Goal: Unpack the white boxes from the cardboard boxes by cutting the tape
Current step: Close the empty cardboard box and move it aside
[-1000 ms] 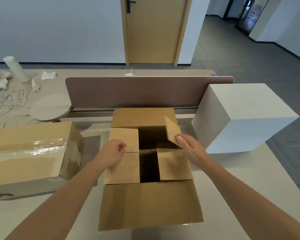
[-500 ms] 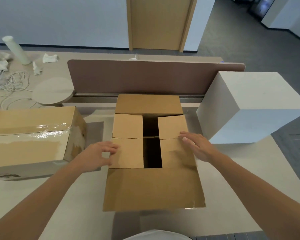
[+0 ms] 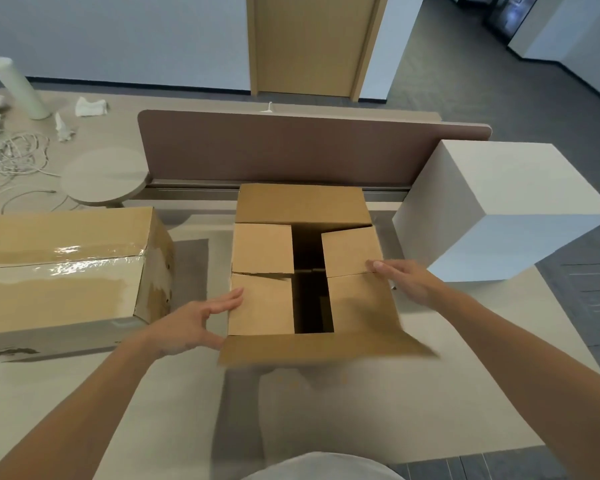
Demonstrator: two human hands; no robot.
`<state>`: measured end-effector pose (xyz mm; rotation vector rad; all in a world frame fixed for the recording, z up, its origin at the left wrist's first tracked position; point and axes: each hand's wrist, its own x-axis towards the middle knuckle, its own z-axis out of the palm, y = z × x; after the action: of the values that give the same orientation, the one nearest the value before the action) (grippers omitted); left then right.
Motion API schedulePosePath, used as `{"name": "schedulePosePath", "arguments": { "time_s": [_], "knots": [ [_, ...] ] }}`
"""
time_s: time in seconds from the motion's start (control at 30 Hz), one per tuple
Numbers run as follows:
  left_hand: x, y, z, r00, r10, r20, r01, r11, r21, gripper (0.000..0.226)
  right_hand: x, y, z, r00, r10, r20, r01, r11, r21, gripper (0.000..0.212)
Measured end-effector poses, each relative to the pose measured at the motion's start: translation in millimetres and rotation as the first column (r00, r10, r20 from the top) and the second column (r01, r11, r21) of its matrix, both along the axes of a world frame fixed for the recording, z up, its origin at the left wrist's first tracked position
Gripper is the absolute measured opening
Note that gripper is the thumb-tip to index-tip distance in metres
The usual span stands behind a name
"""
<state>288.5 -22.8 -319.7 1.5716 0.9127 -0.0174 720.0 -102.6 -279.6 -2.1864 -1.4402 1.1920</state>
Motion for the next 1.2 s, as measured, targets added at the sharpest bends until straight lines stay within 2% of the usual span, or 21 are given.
{"name": "schedulePosePath", "arguments": {
  "time_s": [0.03,0.1,0.2,0.27,0.37,0.43,0.53,0.6,0.67,0.7,0.77,0.83,0.9,1.07,1.13,1.2],
  "knots": [
    [0.4,-1.9,-1.9,0.99,0.088,0.108,-0.078,0.992,-0.098,0.08,2.1,2.7,3.9,0.993,-0.067,-0.102,0.064,0.998,-0.03,0.072],
    [5.6,-9.5,-5.3,0.906,0.343,0.248,-0.277,0.923,-0.266,0.073,4.5,7.0,15.8,0.939,-0.187,-0.29,0.178,0.982,-0.057,0.079],
    [19.9,-19.3,-14.3,0.723,0.625,0.294,-0.514,0.771,-0.375,0.073,11.8,13.5,24.6,0.802,-0.409,-0.436,0.389,0.911,-0.138,0.075],
    [29.2,-22.4,-22.3,0.615,0.719,0.324,-0.575,0.69,-0.439,0.075,17.9,17.8,22.1,0.789,-0.444,-0.425,0.422,0.894,-0.151,0.076],
    [41.4,-22.5,-22.2,0.485,0.821,0.302,-0.68,0.571,-0.46,0.044,18.8,24.7,18.7,0.853,-0.401,-0.335,0.373,0.916,-0.147,0.073],
    [44.7,-19.8,-24.4,0.448,0.855,0.262,-0.727,0.519,-0.45,0.051,13.0,33.0,20.8,0.894,-0.35,-0.279,0.321,0.936,-0.144,0.069],
    [44.7,-18.1,-31.9,0.449,0.88,0.157,-0.765,0.469,-0.441,0.06,6.2,54.3,23.0,0.948,-0.276,-0.158,0.259,0.959,-0.116,0.066],
    [49.9,-21.4,-36.9,0.464,0.882,0.087,-0.785,0.454,-0.422,0.052,5.2,72.6,23.2,0.98,-0.188,-0.064,0.184,0.981,-0.061,0.06],
    [58.2,-26.5,-38.3,0.449,0.892,0.051,-0.81,0.43,-0.399,0.04,5.0,94.8,23.1,0.992,-0.121,0.025,0.121,0.993,0.011,0.065],
    [62.2,-29.2,-37.6,0.435,0.899,0.043,-0.818,0.415,-0.398,0.035,4.4,107.4,22.9,0.99,-0.122,0.063,0.12,0.992,0.044,0.067],
    [64.7,-32.1,-38.4,0.417,0.908,0.042,-0.826,0.398,-0.399,0.029,3.6,134.8,20.4,0.969,-0.234,0.08,0.227,0.97,0.084,0.075],
    [62.8,-33.4,-39.5,0.428,0.902,0.065,-0.816,0.416,-0.401,0.035,5.0,161.8,17.3,0.919,-0.395,0.001,0.394,0.916,0.068,0.085],
    [60.0,-32.5,-39.0,0.463,0.881,0.094,-0.807,0.463,-0.367,0.048,8.6,184.5,13.0,0.832,-0.529,-0.164,0.541,0.84,0.036,0.088],
    [59.5,-23.1,-29.8,0.461,0.875,0.151,-0.834,0.485,-0.264,0.089,16.4,190.7,20.0,0.621,-0.638,-0.456,0.725,0.688,0.025,0.064],
    [65.3,-16.4,-23.0,0.478,0.865,0.154,-0.844,0.501,-0.19,0.091,17.0,174.3,27.0,0.585,-0.585,-0.562,0.709,0.705,0.004,0.049],
    [73.5,-12.2,-15.6,0.528,0.836,0.145,-0.83,0.545,-0.119,0.09,13.7,151.7,34.6,0.662,-0.466,-0.587,0.611,0.789,0.062,0.036]
  ]
}}
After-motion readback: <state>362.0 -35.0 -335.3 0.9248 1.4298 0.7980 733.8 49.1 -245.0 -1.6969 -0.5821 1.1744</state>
